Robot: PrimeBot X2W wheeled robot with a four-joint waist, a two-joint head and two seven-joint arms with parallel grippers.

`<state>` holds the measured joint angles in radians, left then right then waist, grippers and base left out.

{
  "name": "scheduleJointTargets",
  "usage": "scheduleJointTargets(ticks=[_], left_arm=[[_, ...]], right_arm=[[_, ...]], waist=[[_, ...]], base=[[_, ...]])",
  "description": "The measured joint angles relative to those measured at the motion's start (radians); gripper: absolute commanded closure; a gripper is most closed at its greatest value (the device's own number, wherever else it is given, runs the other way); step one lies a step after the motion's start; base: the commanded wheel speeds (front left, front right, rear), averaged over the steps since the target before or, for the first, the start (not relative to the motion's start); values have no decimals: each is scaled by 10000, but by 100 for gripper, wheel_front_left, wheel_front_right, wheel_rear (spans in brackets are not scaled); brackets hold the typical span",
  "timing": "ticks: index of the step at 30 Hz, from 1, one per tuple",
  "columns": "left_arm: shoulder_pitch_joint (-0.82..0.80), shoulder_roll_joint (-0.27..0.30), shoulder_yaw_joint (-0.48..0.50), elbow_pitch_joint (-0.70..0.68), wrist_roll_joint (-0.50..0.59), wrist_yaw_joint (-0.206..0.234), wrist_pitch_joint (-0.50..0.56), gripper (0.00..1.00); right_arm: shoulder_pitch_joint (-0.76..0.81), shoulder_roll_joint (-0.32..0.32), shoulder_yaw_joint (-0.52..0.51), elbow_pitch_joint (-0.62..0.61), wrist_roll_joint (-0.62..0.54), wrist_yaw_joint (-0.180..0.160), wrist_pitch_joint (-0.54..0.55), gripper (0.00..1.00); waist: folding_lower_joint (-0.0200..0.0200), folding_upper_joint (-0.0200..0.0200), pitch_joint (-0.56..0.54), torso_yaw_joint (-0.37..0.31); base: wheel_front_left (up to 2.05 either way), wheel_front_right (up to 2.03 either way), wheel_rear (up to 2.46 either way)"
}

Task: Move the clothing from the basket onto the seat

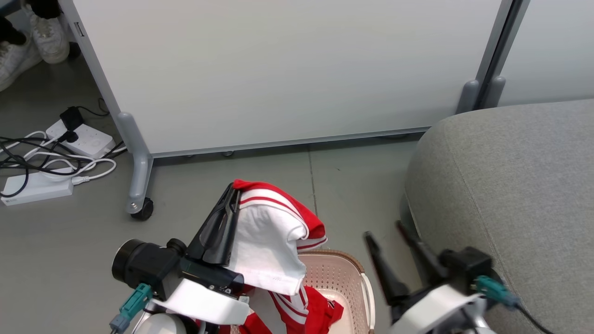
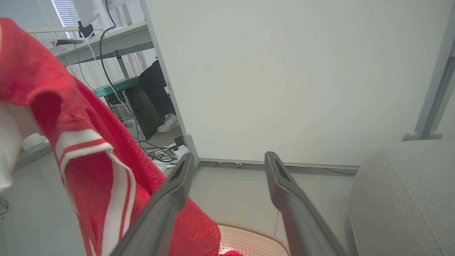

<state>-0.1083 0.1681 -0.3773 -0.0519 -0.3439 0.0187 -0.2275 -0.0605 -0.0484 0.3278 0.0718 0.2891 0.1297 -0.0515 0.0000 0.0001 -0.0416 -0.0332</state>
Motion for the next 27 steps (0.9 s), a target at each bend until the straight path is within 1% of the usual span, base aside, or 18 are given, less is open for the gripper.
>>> scheduleJointTargets(ticks=[6, 10, 15, 20, 21, 22, 23, 27], left_arm=[[-176, -33, -267, -42, 8, -104, 130, 100], [-285, -86, -458, -25, 8, -190, 174, 100], [-405, -111, -585, 4, 19, -263, 213, 100], [-443, -130, -702, 33, 17, -280, 213, 100], [-449, -136, -732, 40, 17, -307, 213, 100], [-453, -144, -759, 46, 17, -314, 211, 100], [-459, -148, -769, 54, 15, -324, 207, 100], [-488, -127, -786, 86, 10, -322, 209, 100]], right_arm=[[-1182, 4, 2297, 1051, 802, 0, -234, 0], [-2144, -6, 3662, 2046, 1302, 0, -560, 0], [-3297, -2, 4857, 3095, 1923, 0, -1158, 0], [-4149, 0, 5655, 3768, 2698, 0, -1618, 0], [-4276, 0, 5776, 3902, 2815, 0, -1682, 24], [-4381, -2, 5902, 4017, 2941, 0, -1710, 56], [-4451, -2, 5979, 4086, 3081, 0, -1785, 100], [-4688, 0, 6234, 4345, 3469, 0, -1929, 100]], waist=[[0, 0, 128, 185], [0, 0, 209, 327], [0, 0, 255, 480], [0, 0, 272, 619], [0, 0, 275, 648], [0, 0, 279, 677], [0, 0, 281, 701], [0, 0, 292, 719]], base=[[0, 0, 0], [0, 0, 0], [0, 0, 0], [0, 0, 0], [0, 0, 0], [0, 0, 0], [0, 0, 0], [0, 0, 0]])
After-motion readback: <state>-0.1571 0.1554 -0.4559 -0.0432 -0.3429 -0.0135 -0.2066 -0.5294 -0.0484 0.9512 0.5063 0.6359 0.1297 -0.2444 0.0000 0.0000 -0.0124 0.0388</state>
